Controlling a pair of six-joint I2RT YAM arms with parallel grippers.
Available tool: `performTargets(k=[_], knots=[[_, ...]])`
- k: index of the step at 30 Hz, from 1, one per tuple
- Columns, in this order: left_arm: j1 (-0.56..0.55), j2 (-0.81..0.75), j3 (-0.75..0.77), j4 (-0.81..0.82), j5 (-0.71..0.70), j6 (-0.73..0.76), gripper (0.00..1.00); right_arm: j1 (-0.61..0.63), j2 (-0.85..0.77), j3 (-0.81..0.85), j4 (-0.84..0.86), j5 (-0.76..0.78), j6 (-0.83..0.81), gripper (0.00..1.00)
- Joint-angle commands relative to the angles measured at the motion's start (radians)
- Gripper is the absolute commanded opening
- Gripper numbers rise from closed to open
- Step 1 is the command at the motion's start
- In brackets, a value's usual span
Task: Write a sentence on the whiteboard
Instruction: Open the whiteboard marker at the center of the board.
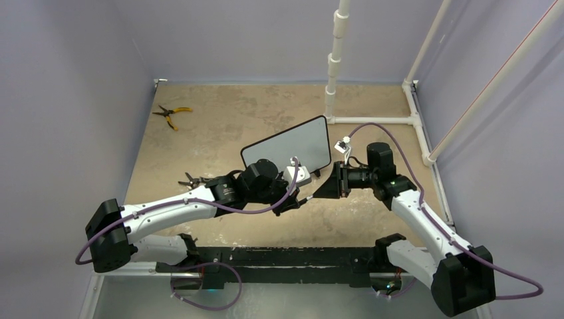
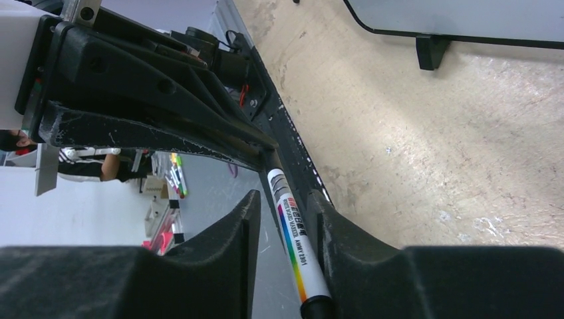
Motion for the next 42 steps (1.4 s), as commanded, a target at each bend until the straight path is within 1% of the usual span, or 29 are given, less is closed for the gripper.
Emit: performTargets(k=[1, 4, 7, 10, 12, 13, 19, 22, 26, 29, 31, 32, 35, 37, 39, 40, 42], knots=[[0.001, -0.029, -0.003, 0.028, -0.007, 0.019, 0.00, -0.003, 0.007, -0.001, 0.011, -0.035, -0.024, 0.30], [0.001, -0.031, -0.005, 0.029, -0.004, 0.021, 0.00, -0.003, 0.008, 0.000, 0.023, -0.034, -0.017, 0.20], [0.001, -0.032, -0.006, 0.033, 0.010, 0.023, 0.00, -0.003, -0.001, -0.006, 0.061, -0.033, 0.012, 0.17], [0.000, -0.036, -0.010, 0.039, 0.023, 0.021, 0.00, -0.003, -0.014, -0.029, 0.124, -0.050, 0.061, 0.29], [0.001, -0.038, -0.011, 0.041, 0.025, 0.021, 0.00, -0.003, -0.018, -0.036, 0.136, -0.052, 0.074, 0.35], [0.001, -0.038, -0.012, 0.042, 0.027, 0.021, 0.00, -0.003, -0.018, -0.038, 0.136, -0.050, 0.074, 0.37], [0.001, -0.042, -0.017, 0.050, 0.056, 0.024, 0.00, -0.003, -0.019, -0.041, 0.132, -0.038, 0.083, 0.38], [0.000, -0.044, -0.018, 0.052, 0.060, 0.022, 0.00, -0.004, -0.023, -0.041, 0.157, -0.026, 0.110, 0.40], [0.001, -0.046, -0.020, 0.052, 0.061, 0.024, 0.00, -0.003, -0.021, -0.040, 0.176, -0.023, 0.128, 0.40], [0.001, -0.050, -0.021, 0.049, 0.055, 0.029, 0.00, -0.003, -0.022, -0.039, 0.166, -0.030, 0.121, 0.37], [0.001, -0.053, -0.021, 0.047, 0.046, 0.033, 0.00, -0.003, -0.022, -0.037, 0.154, -0.030, 0.110, 0.33], [0.001, -0.055, -0.022, 0.046, 0.041, 0.033, 0.00, -0.003, -0.023, -0.037, 0.152, -0.029, 0.107, 0.29], [0.001, -0.056, -0.021, 0.046, 0.036, 0.032, 0.00, -0.003, -0.029, -0.033, 0.154, -0.029, 0.106, 0.10], [0.001, -0.054, -0.018, 0.049, 0.031, 0.027, 0.00, -0.003, -0.031, -0.026, 0.157, -0.020, 0.105, 0.00], [0.001, -0.046, -0.013, 0.045, 0.019, 0.021, 0.00, -0.004, -0.037, -0.023, 0.172, -0.014, 0.105, 0.00], [0.001, -0.042, -0.010, 0.044, 0.018, 0.017, 0.08, -0.003, -0.041, -0.022, 0.176, -0.012, 0.103, 0.00], [0.001, -0.034, -0.007, 0.050, 0.029, 0.007, 0.37, -0.003, -0.047, -0.021, 0.174, -0.007, 0.094, 0.00]])
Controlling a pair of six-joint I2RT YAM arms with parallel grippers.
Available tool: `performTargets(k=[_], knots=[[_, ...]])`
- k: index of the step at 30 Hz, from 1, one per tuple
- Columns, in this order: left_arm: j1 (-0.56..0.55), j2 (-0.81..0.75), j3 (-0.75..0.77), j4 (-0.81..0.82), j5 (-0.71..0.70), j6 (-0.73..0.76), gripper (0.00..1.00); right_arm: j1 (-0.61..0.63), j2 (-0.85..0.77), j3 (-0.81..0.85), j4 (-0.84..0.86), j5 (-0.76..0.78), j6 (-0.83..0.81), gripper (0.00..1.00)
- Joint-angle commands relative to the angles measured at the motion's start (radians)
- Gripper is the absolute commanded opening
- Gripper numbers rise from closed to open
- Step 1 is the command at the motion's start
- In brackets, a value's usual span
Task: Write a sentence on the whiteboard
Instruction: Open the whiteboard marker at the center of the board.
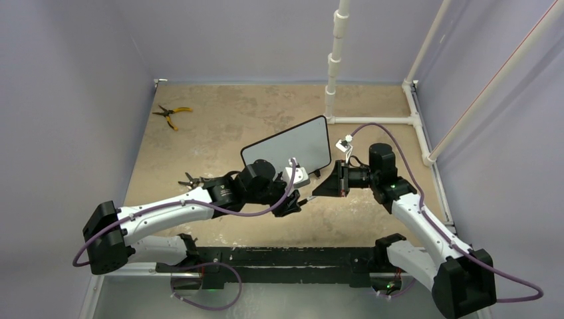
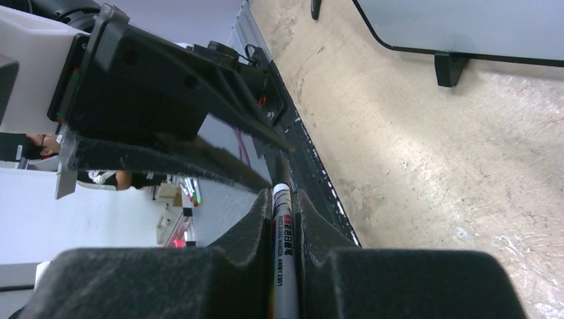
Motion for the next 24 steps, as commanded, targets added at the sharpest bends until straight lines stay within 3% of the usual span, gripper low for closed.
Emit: performTargets(k=[1, 4, 9, 16, 24], knots=[[0.001, -0.002, 0.011, 0.041, 0.013, -0.015, 0.48, -0.003, -0.027, 0.017, 0.034, 0.022, -0.029, 0.00], [0.001, 0.022, 0.020, 0.059, 0.040, -0.025, 0.66, -0.003, -0.030, 0.020, 0.027, 0.018, -0.038, 0.00], [0.000, 0.081, 0.051, 0.064, 0.062, -0.027, 0.69, -0.003, -0.040, 0.038, 0.017, -0.011, -0.065, 0.00], [0.001, 0.117, 0.059, 0.091, 0.094, -0.038, 0.53, -0.003, -0.055, 0.055, -0.034, -0.050, -0.117, 0.00], [0.001, 0.135, 0.052, 0.147, 0.168, -0.072, 0.43, -0.002, -0.050, 0.059, -0.068, -0.056, -0.152, 0.00]])
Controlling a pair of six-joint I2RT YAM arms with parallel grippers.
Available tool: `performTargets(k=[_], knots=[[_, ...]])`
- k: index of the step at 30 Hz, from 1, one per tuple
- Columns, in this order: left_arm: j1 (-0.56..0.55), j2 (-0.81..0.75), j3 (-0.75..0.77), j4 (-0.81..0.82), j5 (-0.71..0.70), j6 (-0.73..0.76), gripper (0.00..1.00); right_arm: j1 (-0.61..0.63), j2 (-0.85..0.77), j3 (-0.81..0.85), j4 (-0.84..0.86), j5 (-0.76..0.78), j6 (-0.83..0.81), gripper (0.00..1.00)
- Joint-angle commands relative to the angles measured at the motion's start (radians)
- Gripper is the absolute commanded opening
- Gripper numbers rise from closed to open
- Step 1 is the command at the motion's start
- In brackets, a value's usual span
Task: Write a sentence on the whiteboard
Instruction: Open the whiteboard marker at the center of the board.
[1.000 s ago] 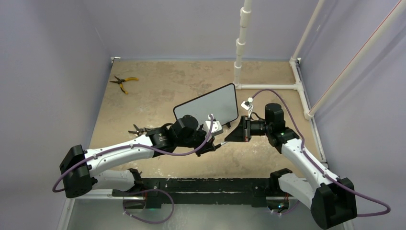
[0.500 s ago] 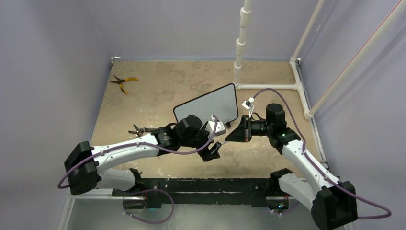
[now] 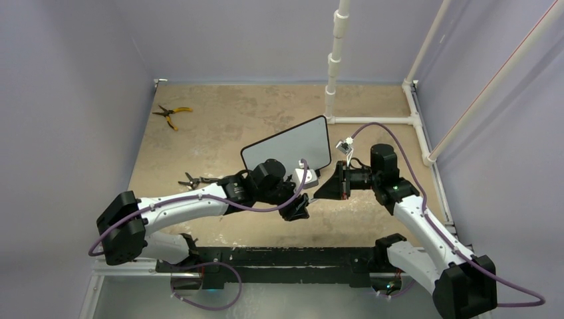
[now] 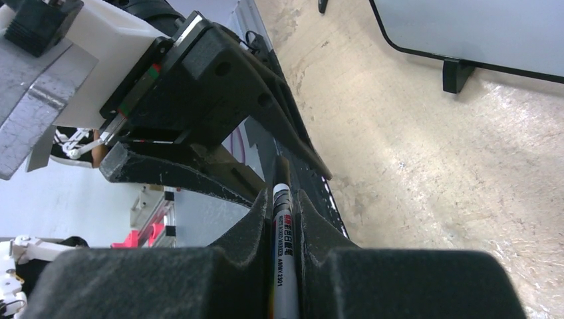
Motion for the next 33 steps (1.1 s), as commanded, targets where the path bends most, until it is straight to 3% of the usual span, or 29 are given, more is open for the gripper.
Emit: performTargets(k=[1, 6, 16, 23, 33], knots=[[0.000, 0.009, 0.037, 0.073, 0.067, -0.026, 0.35, -0.002, -0.009, 0.045, -0.013, -0.024, -0.040, 0.00], [0.000, 0.000, 0.025, 0.078, 0.078, -0.026, 0.00, -0.003, 0.005, 0.051, -0.036, 0.000, -0.054, 0.00], [-0.003, -0.102, -0.060, -0.014, 0.050, 0.032, 0.00, -0.010, -0.028, 0.118, -0.022, 0.041, 0.031, 0.00], [-0.004, -0.206, -0.130, -0.055, 0.040, 0.062, 0.00, -0.041, -0.015, 0.277, -0.207, 0.084, -0.083, 0.00], [-0.006, -0.227, -0.137, -0.063, 0.017, 0.088, 0.00, -0.057, 0.022, 0.518, -0.473, 0.167, -0.249, 0.00]])
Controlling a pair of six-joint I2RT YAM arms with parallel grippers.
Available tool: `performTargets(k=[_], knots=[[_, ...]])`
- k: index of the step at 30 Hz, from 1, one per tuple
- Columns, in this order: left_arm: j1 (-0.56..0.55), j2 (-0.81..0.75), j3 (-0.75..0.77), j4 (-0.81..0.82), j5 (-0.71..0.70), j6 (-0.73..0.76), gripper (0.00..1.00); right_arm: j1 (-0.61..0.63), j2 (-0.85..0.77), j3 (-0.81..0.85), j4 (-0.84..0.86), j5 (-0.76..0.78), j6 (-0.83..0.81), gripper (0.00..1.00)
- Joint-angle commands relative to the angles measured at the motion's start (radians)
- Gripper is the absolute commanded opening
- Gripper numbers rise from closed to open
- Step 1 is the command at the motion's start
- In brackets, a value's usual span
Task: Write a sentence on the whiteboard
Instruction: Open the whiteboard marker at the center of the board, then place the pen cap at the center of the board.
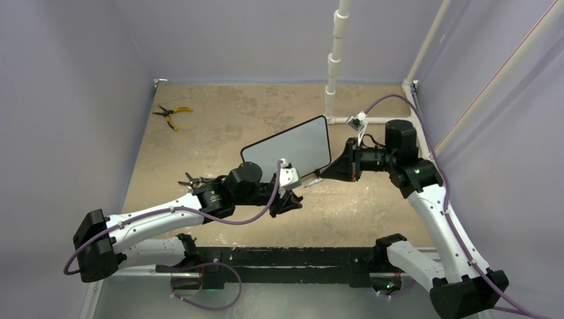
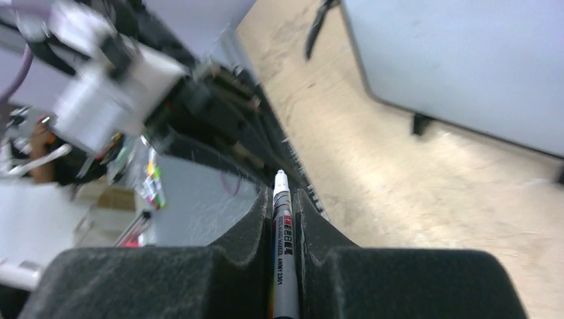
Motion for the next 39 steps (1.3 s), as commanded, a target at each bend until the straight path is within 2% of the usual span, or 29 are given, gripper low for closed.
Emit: performTargets(k=[1, 6, 10, 14, 19, 24, 29, 32, 39], knots=[[-0.010, -0.009, -0.049, -0.198, 0.042, 0.036, 0.00, -0.042, 0.003, 0.136, -0.090, 0.118, -0.109, 0.00], [-0.010, -0.018, -0.045, -0.199, 0.004, 0.040, 0.00, -0.042, -0.001, 0.215, -0.155, 0.171, -0.121, 0.00], [-0.009, -0.027, -0.027, -0.199, -0.046, 0.024, 0.00, -0.042, 0.005, 0.202, -0.186, 0.269, -0.116, 0.00], [-0.008, -0.022, -0.014, -0.176, -0.119, -0.044, 0.00, -0.042, -0.015, 0.119, -0.109, 0.364, -0.102, 0.00], [-0.009, 0.038, -0.007, -0.133, -0.190, -0.170, 0.00, -0.043, -0.082, -0.001, 0.085, 0.450, -0.038, 0.00], [-0.020, 0.156, -0.029, -0.048, -0.326, -0.270, 0.00, -0.043, -0.194, -0.107, 0.258, 0.570, 0.013, 0.00], [-0.060, 0.319, 0.002, 0.025, -0.427, -0.289, 0.00, -0.042, -0.304, -0.186, 0.362, 0.678, 0.031, 0.00], [-0.062, 0.408, 0.023, 0.046, -0.421, -0.297, 0.01, -0.042, -0.379, -0.224, 0.395, 0.733, 0.027, 0.00], [-0.062, 0.545, 0.067, 0.057, -0.372, -0.267, 0.05, -0.043, -0.474, -0.274, 0.446, 0.753, 0.024, 0.00]])
